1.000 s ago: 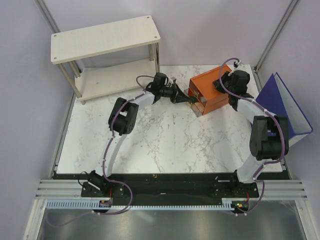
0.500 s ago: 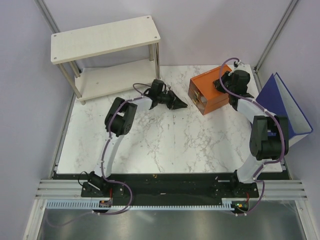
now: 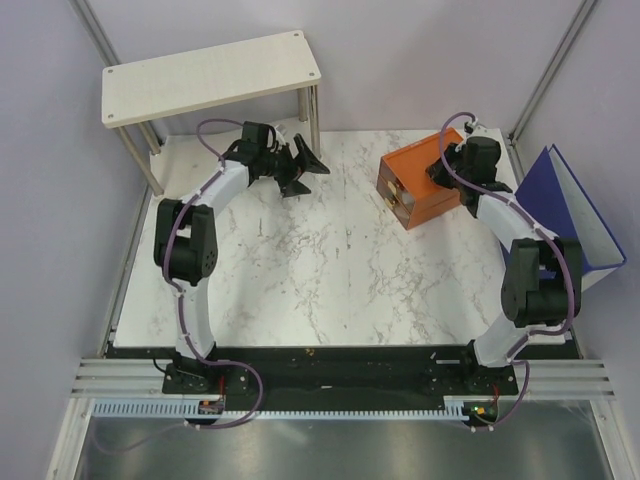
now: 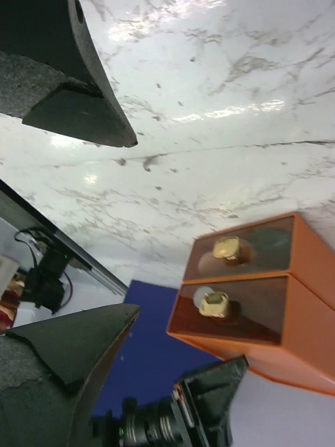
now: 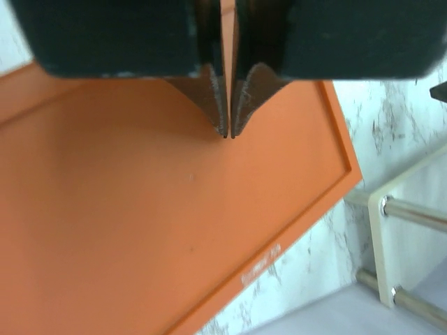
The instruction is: Organize the makeup
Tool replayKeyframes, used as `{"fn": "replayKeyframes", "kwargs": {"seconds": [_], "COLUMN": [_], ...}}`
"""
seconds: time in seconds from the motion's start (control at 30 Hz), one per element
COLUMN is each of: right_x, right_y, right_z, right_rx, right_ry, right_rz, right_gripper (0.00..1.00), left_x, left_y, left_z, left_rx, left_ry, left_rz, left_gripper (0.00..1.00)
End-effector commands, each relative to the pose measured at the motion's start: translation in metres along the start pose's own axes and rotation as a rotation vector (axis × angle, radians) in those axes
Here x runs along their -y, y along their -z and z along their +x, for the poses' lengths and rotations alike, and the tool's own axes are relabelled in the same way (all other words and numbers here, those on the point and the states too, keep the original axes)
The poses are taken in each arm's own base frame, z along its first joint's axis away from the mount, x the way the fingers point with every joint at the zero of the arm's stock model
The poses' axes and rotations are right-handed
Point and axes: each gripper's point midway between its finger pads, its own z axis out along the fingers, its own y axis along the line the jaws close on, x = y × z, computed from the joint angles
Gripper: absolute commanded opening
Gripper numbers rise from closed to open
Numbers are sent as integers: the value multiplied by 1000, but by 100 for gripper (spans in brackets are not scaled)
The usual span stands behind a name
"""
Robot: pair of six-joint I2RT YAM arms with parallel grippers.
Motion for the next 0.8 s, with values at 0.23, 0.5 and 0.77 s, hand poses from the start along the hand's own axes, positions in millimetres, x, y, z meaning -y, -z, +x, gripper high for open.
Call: {"fn": "replayKeyframes", "kwargs": {"seconds": [0.23, 0.5, 0.77], "right_x": [-5, -98, -155], "right_y": [81, 101, 94], "right_z": [59, 70, 130], "right_rx": [-348, -365, -483], "right_ry": [130, 316, 441], "right_rz": [128, -81, -192], "right_gripper": [69, 98, 98], "left_x": [-33, -88, -101], "left_y": [73, 93, 104], "left_z": [42, 69, 76], "left_rx": [-97, -174, -163], "left_ry": [-378, -413, -445], "left_rz": [-331, -509, -553], "left_gripper": [99, 99, 99]}}
